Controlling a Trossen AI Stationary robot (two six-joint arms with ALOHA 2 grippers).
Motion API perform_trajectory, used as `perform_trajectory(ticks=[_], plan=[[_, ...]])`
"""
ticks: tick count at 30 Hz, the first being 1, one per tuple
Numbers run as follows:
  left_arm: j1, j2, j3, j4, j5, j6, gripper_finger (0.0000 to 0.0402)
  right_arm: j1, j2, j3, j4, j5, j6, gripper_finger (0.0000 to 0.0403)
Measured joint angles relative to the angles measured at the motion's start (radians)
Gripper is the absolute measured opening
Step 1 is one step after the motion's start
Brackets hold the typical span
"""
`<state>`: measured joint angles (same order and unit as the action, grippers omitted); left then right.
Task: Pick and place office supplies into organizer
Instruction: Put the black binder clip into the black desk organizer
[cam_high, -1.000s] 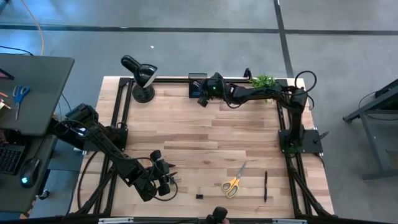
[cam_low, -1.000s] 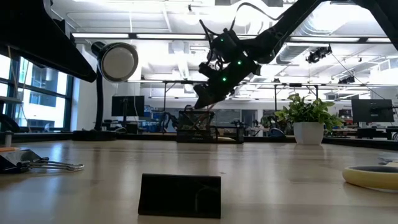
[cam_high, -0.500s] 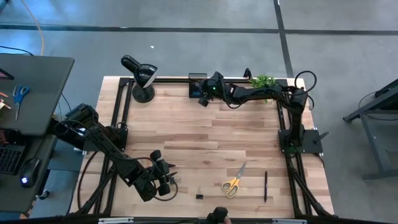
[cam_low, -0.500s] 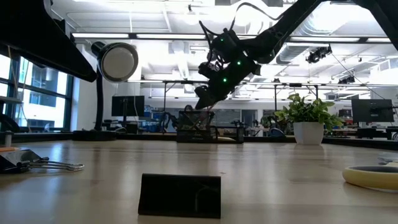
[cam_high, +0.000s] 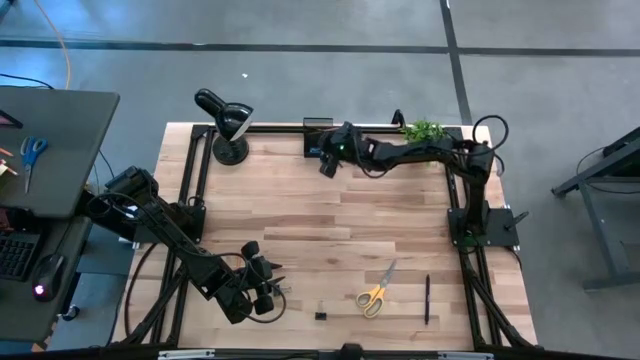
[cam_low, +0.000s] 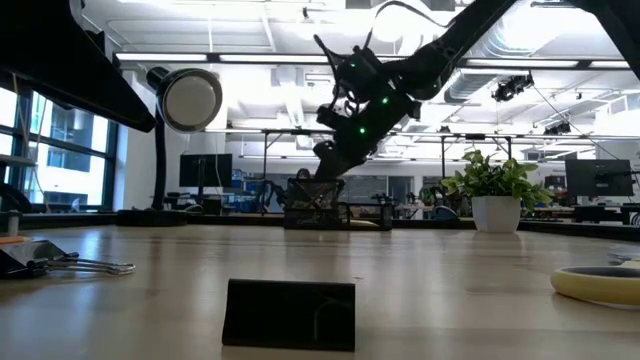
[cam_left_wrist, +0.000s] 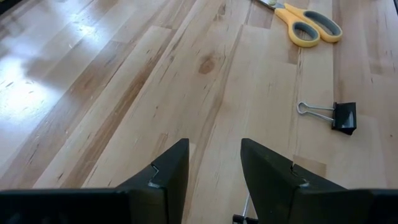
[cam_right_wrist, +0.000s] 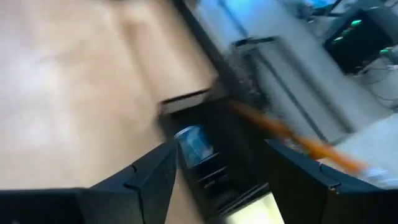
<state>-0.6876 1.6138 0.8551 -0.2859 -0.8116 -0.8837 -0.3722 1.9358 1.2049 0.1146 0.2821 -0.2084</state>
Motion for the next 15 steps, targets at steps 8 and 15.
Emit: perform_trajectory(ticks=[8, 15], plan=[[0.000, 0.000, 0.000, 0.001, 0.022, -0.003, 0.0133, 0.186, -0.019, 0.000, -0.178, -0.067, 0.036, 0.0228], [0.000, 0.000, 0.000, -0.002, 0.090, 0.022, 0.0134, 0.367, -0.111, 0.000, -0.277, -0.099, 0.114, 0.0227]])
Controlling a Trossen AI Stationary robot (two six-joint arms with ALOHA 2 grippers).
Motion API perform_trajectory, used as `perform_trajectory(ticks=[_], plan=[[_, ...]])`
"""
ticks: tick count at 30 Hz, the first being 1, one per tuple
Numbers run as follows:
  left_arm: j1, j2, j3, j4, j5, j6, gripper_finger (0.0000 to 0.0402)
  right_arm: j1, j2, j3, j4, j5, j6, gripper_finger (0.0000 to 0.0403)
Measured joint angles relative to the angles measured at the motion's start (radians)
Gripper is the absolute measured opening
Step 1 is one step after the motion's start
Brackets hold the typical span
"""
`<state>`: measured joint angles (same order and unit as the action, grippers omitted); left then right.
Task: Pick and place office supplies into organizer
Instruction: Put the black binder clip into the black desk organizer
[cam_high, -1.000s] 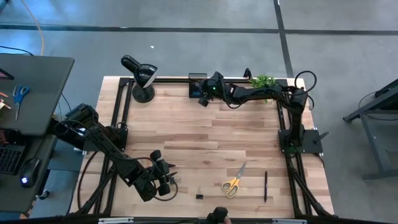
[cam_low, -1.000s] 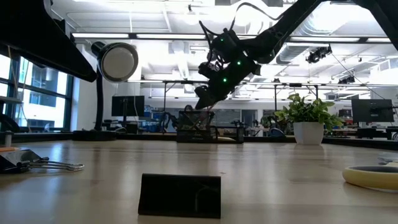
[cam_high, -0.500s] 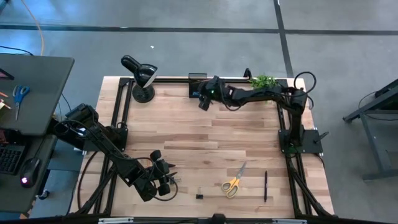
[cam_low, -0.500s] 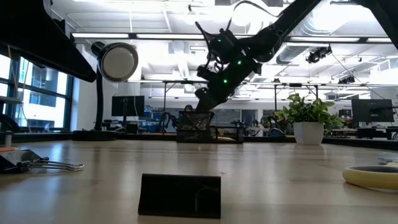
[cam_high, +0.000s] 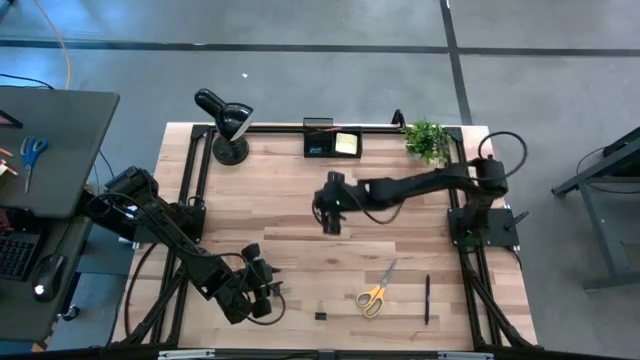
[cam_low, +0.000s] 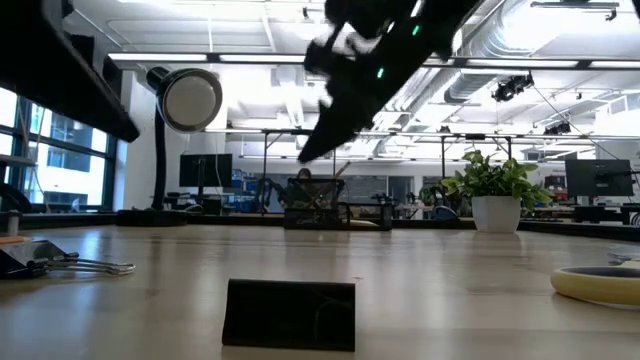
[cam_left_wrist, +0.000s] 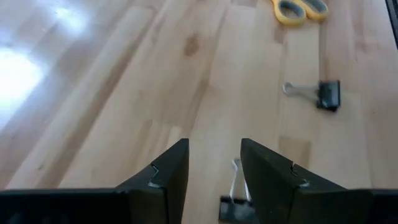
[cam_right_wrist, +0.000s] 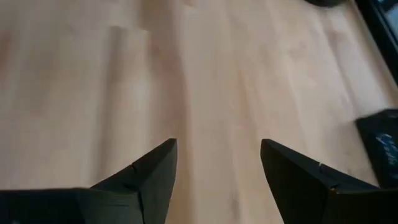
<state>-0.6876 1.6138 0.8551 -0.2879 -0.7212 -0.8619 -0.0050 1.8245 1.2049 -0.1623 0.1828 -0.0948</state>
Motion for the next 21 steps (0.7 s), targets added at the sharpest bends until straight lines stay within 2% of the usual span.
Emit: perform_trajectory(ticks=[4, 9, 21], plan=[[0.000, 0.000, 0.000, 0.001, 0.107, 0.065, 0.0134, 0.079, -0.053, -0.004, -0.061, 0.005, 0.035, 0.0229], [0.000, 0.000, 0.000, 0.007, 0.165, 0.083, 0.0147, 0.151, -0.075, -0.050, -0.082, 0.034, 0.045, 0.0227], [0.000, 0.068, 0.000, 0.027, 0.238, 0.019, 0.0314, 0.258, -0.076, -0.237, 0.117, 0.068, 0.099, 0.0222]])
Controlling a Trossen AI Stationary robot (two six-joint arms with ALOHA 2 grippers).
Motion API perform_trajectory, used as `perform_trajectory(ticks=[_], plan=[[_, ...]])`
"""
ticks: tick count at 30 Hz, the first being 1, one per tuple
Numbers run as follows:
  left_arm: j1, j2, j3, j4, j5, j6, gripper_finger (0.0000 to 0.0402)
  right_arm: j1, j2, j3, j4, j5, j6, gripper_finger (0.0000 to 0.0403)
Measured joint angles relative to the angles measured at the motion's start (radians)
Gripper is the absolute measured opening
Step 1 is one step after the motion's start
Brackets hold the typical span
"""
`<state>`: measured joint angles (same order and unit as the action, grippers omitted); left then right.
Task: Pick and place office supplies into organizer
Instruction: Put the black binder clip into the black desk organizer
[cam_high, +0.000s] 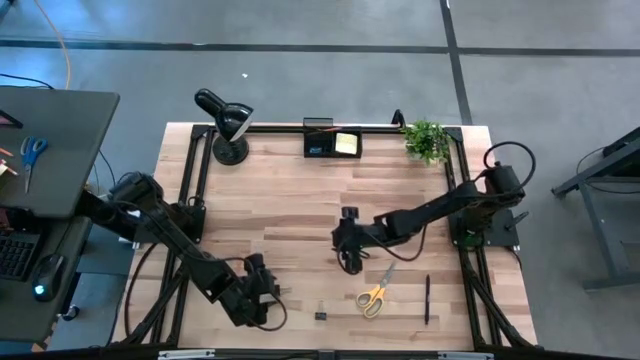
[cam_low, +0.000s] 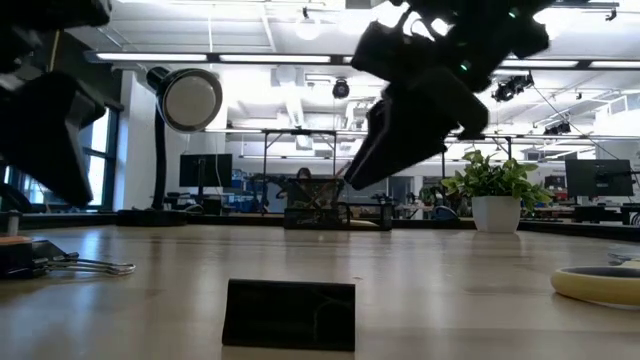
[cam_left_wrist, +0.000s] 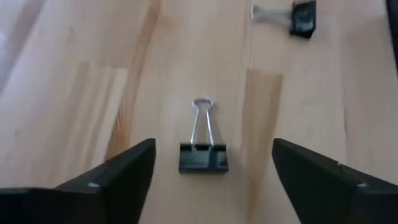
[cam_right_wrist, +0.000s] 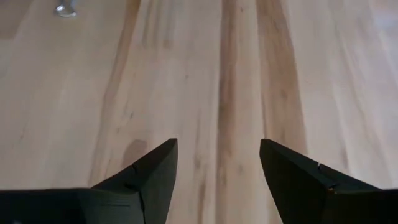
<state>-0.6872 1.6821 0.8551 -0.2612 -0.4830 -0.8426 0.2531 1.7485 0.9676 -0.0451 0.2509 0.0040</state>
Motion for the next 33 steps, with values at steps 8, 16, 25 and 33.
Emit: perform_trajectory(ticks=[8, 16, 25, 33], plan=[[0.001, 0.067, 0.000, -0.002, 0.025, -0.004, 0.0322, 0.064, 0.000, -0.107, 0.125, 0.068, 0.048, 0.0222], [0.032, 0.078, 0.000, -0.003, 0.026, -0.027, 0.0285, 0.097, 0.000, -0.152, 0.165, 0.123, 0.049, 0.0222], [0.033, 0.078, 0.000, -0.023, 0.086, -0.021, 0.0257, 0.097, 0.000, -0.152, 0.164, 0.123, 0.049, 0.0222], [0.033, 0.078, 0.000, -0.025, 0.078, -0.019, 0.0248, 0.097, 0.000, -0.152, 0.162, 0.122, 0.068, 0.0222]])
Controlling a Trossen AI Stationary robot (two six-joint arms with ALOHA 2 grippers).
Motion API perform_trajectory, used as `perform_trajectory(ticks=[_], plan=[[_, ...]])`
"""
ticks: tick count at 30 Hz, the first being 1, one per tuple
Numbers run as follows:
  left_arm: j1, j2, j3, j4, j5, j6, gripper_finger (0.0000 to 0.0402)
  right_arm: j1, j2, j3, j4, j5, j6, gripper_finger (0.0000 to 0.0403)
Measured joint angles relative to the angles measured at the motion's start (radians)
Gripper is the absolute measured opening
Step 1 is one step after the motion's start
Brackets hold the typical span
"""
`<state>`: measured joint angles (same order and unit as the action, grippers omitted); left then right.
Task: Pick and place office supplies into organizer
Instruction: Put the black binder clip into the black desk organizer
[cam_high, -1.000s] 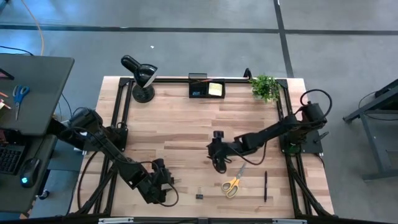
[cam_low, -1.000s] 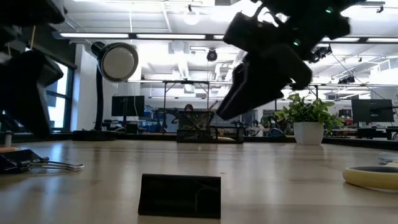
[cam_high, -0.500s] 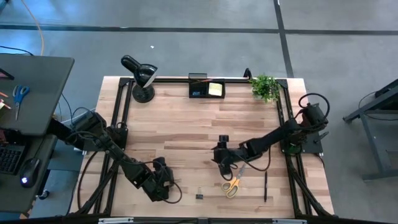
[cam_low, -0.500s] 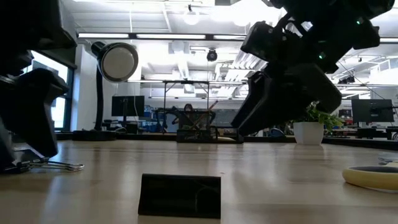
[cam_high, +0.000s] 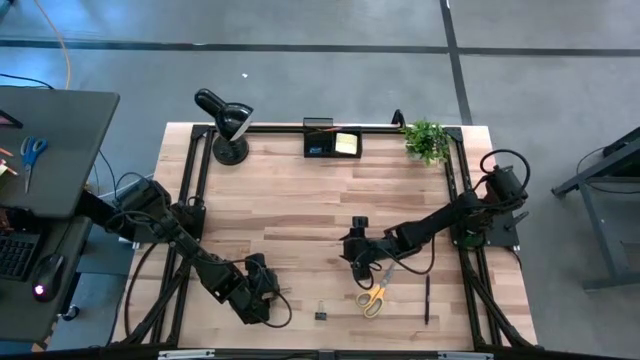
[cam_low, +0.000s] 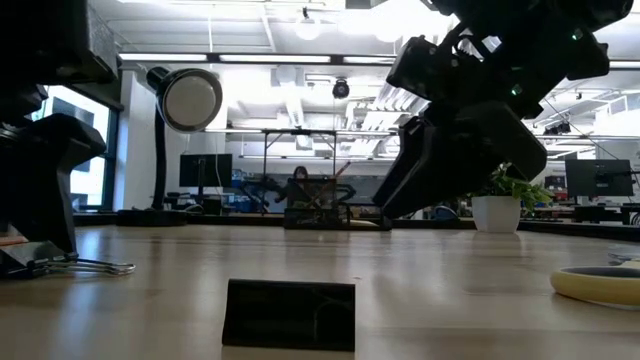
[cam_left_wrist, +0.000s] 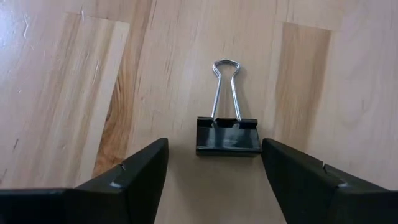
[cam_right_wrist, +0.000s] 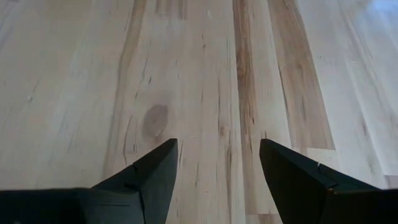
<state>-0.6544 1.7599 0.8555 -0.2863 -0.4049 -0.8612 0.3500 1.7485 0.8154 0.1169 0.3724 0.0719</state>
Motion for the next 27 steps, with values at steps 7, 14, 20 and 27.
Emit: perform_trajectory(ticks=[7, 14, 20, 27], plan=[[0.000, 0.000, 0.000, -0.001, -0.002, 0.000, 0.0248, 0.000, 0.000, 0.000, 0.000, -0.002, 0.007, 0.0222], [-0.001, 0.023, 0.003, 0.000, -0.018, -0.008, 0.0248, 0.000, 0.000, 0.000, -0.007, -0.007, 0.015, 0.0222], [-0.001, 0.034, 0.003, 0.002, -0.019, -0.011, 0.0248, 0.000, 0.000, 0.000, -0.016, -0.008, 0.026, 0.0222], [-0.001, 0.035, 0.002, 0.003, -0.021, -0.011, 0.0239, 0.000, 0.000, 0.000, -0.021, -0.008, 0.033, 0.0222]])
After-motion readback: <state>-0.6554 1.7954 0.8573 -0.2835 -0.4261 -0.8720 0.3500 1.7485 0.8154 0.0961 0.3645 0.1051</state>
